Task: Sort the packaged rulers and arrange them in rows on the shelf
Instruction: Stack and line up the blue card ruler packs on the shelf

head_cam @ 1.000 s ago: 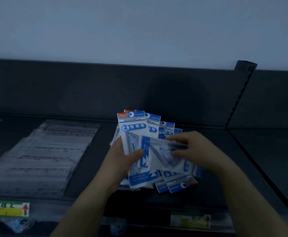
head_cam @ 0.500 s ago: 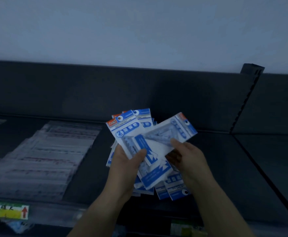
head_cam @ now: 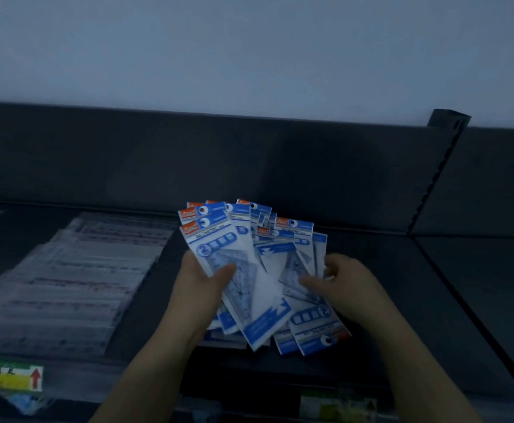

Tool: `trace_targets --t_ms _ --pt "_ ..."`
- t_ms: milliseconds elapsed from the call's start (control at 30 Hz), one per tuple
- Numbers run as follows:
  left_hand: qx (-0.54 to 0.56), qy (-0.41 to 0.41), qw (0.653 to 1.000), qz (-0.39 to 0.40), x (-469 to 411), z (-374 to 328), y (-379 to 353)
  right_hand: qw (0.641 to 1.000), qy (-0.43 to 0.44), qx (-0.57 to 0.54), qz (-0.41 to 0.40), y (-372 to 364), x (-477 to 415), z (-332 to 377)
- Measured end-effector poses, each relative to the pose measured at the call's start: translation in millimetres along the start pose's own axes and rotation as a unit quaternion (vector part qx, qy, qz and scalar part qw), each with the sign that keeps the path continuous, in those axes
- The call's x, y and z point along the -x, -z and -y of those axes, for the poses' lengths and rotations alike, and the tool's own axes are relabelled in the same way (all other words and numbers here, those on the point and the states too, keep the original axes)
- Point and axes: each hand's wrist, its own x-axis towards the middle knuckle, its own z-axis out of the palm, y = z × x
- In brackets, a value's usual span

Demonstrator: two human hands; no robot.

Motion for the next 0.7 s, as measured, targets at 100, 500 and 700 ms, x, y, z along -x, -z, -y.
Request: trace_targets --t_ms 100,500,700 --pt "-0.041 0.001 0.999 0.017 -3 2 5 0.996 -0.004 0.069 0.049 -15 5 -2" --pt "0.03 0.051 0.998 0.02 -4 -11 5 0.905 0.05 -0.383 0.176 27 5 -8" --pt "0.026 0.035 0.987 0.152 -5 -22 7 0.941 0.091 -0.164 0.281 37 -12 -2"
